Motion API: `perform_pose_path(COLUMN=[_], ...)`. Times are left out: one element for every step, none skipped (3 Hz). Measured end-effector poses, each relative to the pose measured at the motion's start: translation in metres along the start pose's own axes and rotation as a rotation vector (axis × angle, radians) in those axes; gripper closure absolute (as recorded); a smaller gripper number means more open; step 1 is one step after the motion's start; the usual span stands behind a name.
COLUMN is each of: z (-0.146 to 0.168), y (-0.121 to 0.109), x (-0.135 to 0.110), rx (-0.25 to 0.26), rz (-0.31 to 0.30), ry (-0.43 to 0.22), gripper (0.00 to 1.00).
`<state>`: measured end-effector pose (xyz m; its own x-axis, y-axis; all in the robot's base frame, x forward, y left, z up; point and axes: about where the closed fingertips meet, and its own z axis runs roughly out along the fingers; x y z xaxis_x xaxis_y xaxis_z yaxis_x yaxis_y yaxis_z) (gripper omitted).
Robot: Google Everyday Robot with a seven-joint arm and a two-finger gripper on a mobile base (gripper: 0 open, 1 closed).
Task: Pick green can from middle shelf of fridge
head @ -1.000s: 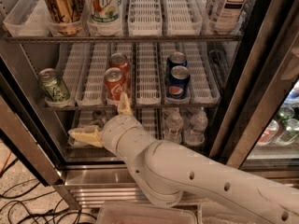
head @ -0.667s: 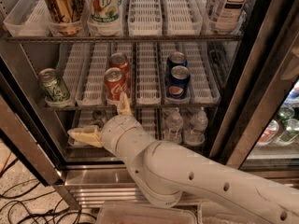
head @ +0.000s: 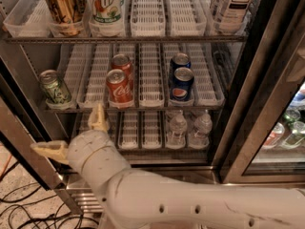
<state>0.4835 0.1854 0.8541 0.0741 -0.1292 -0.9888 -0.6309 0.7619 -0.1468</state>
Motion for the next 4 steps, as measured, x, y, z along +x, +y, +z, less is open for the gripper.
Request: perform_pose_path(z=[0.005, 0.018, 0.033, 0.044], y=[0.039, 0.06, 0.065, 0.062], x=[-0.014, -0.015, -0.002, 0.009], rx=[-0.027, -0.055, -0.059, -0.043], rz=[0.01, 0.039, 0.085, 0.088], ry=[-0.023, -0.025, -0.016, -0.018], gripper=[0.0, 0.0, 0.0, 0.0])
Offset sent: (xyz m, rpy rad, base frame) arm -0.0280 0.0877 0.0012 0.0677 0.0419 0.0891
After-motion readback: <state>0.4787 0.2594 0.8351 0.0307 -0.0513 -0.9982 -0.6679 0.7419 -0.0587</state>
